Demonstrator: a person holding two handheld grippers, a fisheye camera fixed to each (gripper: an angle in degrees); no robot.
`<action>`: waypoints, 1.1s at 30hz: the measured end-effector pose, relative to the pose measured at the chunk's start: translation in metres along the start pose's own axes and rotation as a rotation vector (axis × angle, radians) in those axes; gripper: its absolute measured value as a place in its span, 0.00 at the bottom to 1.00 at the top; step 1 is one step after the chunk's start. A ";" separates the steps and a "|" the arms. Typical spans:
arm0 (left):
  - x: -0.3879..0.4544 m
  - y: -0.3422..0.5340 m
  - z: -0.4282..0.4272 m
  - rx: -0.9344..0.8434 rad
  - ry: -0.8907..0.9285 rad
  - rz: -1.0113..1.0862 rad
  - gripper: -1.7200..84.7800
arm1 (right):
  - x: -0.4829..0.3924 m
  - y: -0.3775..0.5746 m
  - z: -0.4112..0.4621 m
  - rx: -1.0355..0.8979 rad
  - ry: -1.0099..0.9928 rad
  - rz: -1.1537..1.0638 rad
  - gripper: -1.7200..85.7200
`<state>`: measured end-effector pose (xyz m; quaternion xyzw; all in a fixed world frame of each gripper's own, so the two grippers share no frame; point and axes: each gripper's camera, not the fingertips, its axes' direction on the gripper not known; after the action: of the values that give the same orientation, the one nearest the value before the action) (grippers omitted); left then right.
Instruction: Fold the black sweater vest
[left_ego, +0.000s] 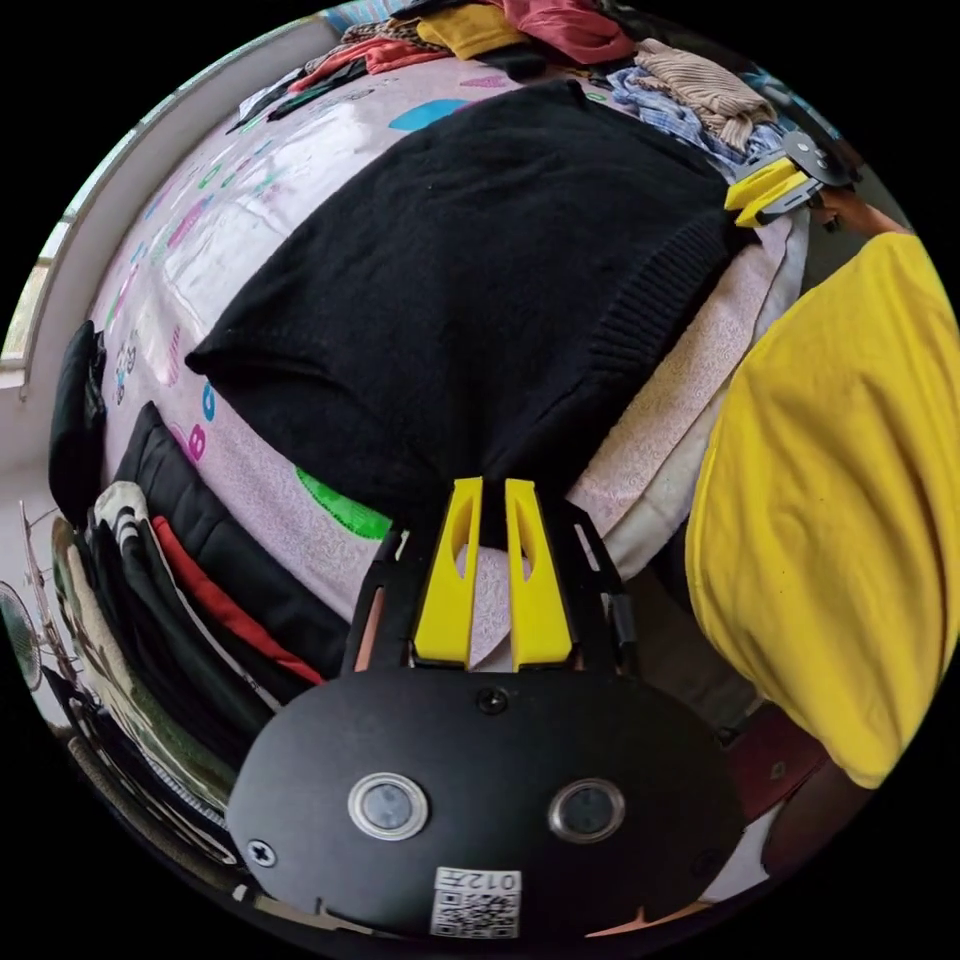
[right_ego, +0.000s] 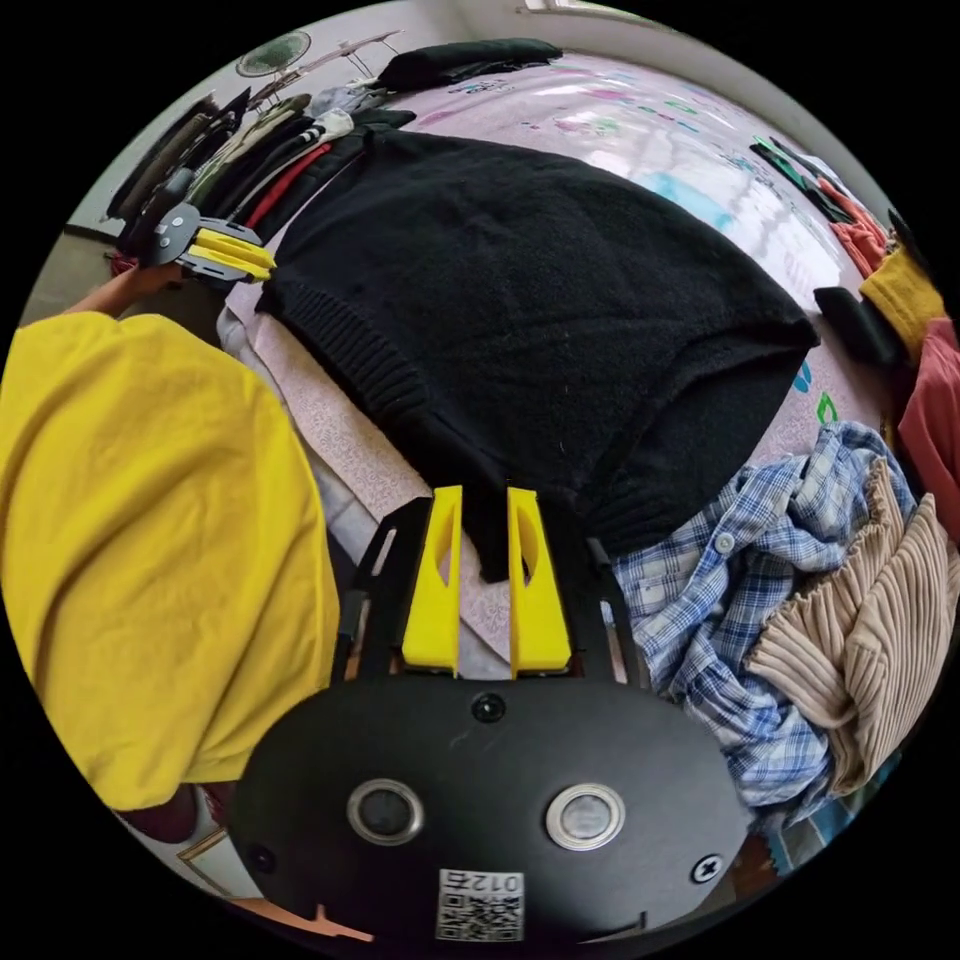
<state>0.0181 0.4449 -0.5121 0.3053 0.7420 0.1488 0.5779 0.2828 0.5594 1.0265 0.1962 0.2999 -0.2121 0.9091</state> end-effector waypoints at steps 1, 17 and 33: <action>-0.008 0.009 0.001 -0.013 0.029 -0.033 0.03 | 0.002 0.002 -0.002 -0.018 -0.030 0.006 0.11; -0.228 -0.033 -0.040 0.303 0.220 -0.673 0.02 | 0.081 -0.131 -0.050 0.324 0.045 0.276 0.03; -0.294 -0.010 0.040 0.197 0.301 -0.776 0.02 | 0.125 -0.192 0.033 0.128 0.284 0.329 0.02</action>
<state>0.0961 0.2482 -0.3037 0.0322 0.8887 -0.1085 0.4443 0.2927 0.3497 0.9283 0.3278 0.3750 -0.0500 0.8657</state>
